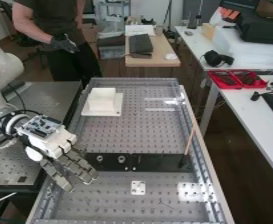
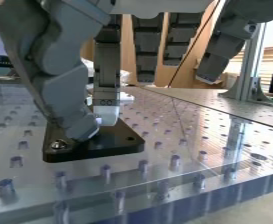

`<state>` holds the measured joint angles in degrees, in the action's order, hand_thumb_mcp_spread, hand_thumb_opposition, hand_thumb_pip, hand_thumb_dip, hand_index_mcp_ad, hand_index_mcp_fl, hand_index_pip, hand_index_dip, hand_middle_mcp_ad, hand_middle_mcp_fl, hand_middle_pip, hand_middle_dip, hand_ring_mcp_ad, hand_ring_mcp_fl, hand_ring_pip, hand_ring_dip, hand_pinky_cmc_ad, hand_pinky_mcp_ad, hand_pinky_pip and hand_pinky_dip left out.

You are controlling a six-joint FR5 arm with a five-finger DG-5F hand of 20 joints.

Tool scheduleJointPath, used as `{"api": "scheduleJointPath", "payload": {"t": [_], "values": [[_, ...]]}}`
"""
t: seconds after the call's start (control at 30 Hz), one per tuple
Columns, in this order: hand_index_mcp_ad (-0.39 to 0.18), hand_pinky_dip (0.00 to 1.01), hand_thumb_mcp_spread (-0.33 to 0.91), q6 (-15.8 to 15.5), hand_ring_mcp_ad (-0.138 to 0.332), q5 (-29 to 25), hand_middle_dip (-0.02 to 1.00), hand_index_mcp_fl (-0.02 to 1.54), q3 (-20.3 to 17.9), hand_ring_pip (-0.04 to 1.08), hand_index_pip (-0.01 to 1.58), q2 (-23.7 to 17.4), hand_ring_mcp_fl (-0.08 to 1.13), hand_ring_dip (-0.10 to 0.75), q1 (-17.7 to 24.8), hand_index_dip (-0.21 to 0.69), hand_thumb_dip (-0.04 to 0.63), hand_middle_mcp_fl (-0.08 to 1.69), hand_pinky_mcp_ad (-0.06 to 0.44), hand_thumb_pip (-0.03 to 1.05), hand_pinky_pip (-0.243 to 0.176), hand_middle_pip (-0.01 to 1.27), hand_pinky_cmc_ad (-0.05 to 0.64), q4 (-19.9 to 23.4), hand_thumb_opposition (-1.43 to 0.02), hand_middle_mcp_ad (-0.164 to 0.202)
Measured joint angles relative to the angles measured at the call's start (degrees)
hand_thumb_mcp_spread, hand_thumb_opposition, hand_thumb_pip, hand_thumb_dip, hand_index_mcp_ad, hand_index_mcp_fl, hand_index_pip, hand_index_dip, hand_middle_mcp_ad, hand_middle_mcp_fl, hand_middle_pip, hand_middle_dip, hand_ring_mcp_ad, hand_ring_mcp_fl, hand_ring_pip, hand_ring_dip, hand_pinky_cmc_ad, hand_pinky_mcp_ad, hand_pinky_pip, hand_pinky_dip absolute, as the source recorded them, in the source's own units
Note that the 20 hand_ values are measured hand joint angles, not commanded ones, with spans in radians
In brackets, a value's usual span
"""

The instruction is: Grab the smaller nut and place it in the white container

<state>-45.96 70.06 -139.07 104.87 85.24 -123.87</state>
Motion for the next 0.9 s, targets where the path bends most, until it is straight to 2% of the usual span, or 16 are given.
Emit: {"api": "scheduleJointPath", "payload": {"t": [0.1, 0.13, 0.33, 0.4, 0.63, 0.9], "values": [[-0.122, 0.29, 0.42, -0.2, 0.079, 0.2, 0.24, 0.25, 0.0, 0.12, 1.54, 0.1, 0.03, 0.082, -0.2, 0.124, 0.271, 0.25, 0.239, 0.67, 0.021, 0.13, 0.367, 0.4, -0.85, 0.070], [-0.122, 0.29, 0.42, -0.2, 0.079, 0.3, 0.24, 0.27, 0.0, 0.12, 1.54, 0.1, 0.03, 0.082, -0.2, 0.119, 0.271, 0.25, 0.239, 0.67, 0.037, 0.14, 0.367, 0.5, -0.85, 0.070], [-0.119, 0.28, 0.41, -0.2, 0.075, 0.4, 0.24, 0.31, 0.1, 0.12, 1.53, -0.2, 0.03, 0.087, -0.3, 0.108, 0.271, 0.25, 0.239, 0.66, 0.037, 0.14, 0.367, 0.5, -0.86, 0.073], [-0.117, 0.28, 0.41, -0.3, 0.075, 0.4, 0.24, 0.31, 0.2, 0.12, 1.53, -0.3, 0.05, 0.087, -0.3, 0.108, 0.271, 0.27, 0.241, 0.66, 0.052, 0.14, 0.367, 0.4, -0.86, 0.063], [-0.115, 0.27, 0.41, -0.7, 0.070, 0.6, 0.24, 0.32, 0.6, 0.12, 1.53, -1.3, 0.05, 0.087, -0.3, 0.110, 0.271, 0.27, 0.241, 0.66, 0.052, 0.14, 0.367, -0.2, -0.87, 0.063], [-0.119, 0.27, 0.41, -1.3, 0.070, 1.2, 0.24, 0.32, 1.3, 0.12, 1.53, -4.5, 0.05, 0.087, 0.7, 0.110, 0.271, 0.27, 0.241, 0.66, 0.052, 0.14, 0.368, -2.6, -0.86, 0.063]]}}
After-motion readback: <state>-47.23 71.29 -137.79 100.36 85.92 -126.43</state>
